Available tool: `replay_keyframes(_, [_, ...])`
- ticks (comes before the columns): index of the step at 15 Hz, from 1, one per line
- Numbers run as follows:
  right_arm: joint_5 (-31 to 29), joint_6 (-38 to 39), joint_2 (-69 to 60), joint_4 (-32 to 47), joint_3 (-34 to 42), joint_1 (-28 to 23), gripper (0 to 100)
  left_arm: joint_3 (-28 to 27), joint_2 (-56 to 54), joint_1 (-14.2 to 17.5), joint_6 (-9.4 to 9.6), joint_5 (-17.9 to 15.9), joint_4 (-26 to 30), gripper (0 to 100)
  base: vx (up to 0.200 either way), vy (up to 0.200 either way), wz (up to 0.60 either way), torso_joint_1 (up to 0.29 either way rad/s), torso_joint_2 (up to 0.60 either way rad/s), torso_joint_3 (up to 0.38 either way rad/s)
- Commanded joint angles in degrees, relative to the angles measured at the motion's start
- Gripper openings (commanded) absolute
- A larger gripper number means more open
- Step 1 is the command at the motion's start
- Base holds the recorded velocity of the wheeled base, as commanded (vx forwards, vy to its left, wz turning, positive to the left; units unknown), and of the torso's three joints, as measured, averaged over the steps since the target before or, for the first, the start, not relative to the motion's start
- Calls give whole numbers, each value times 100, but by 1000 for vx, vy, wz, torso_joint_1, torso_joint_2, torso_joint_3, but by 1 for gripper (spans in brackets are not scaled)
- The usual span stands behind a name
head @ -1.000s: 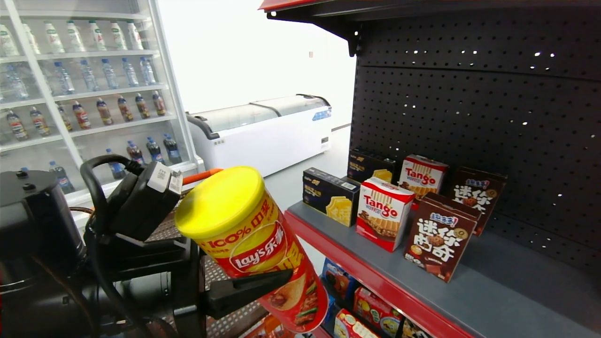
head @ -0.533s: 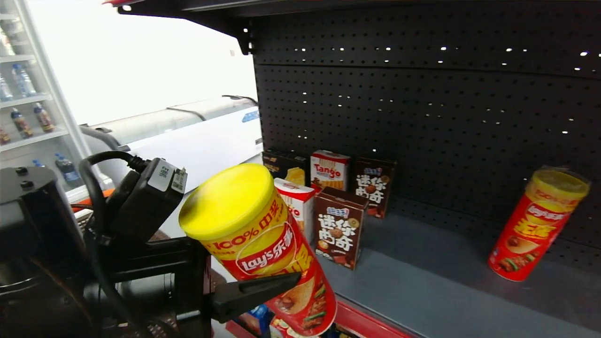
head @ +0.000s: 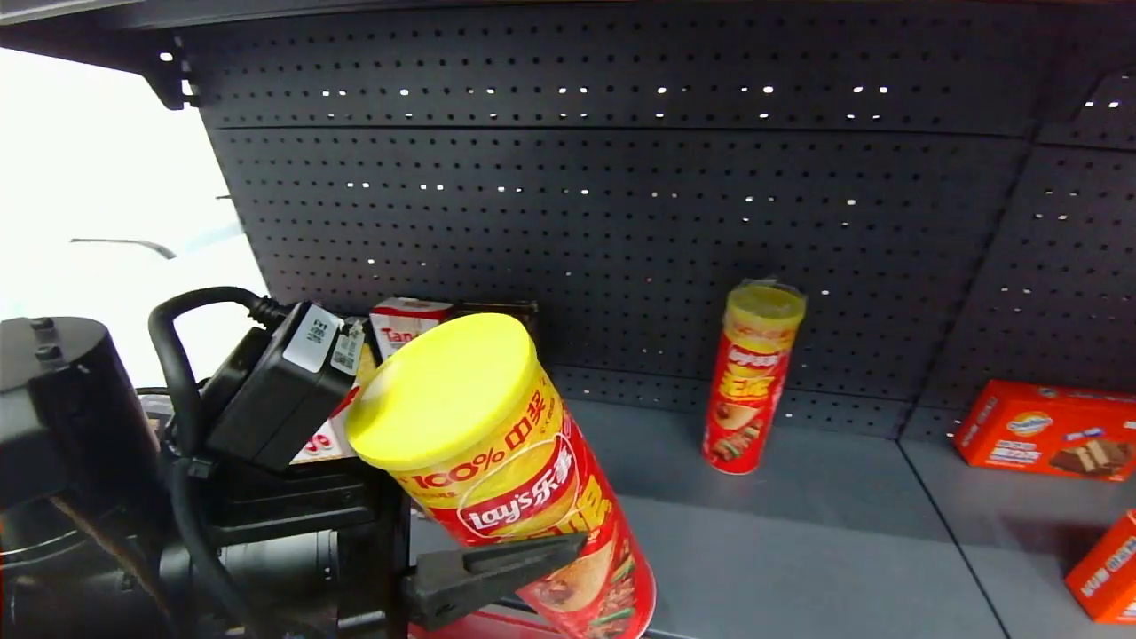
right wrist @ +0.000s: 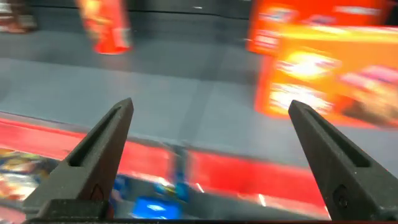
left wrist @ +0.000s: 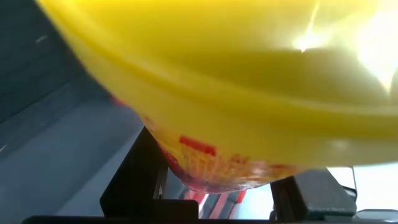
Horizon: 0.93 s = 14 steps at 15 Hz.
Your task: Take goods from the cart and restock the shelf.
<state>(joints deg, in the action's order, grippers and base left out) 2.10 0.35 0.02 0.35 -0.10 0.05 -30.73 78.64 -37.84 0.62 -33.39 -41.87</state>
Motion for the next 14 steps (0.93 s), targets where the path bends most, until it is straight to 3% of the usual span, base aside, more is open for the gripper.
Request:
replay_keyframes(1, [1, 0, 6, 0, 1, 4, 100, 6, 11, 5, -1, -1, -5, 0, 0, 0, -600, -2, -2, 2])
replay_keyframes(13, [36, -79, 50, 9, 1, 39, 100, 32, 28, 66, -1, 8, -22, 0, 0, 0, 0, 0, 0, 0])
replay_keyframes(14, [10, -246, 947, -35, -1520, 57, 100, -47, 28, 128, -9, 52, -22, 0, 0, 0, 0, 0, 0, 0])
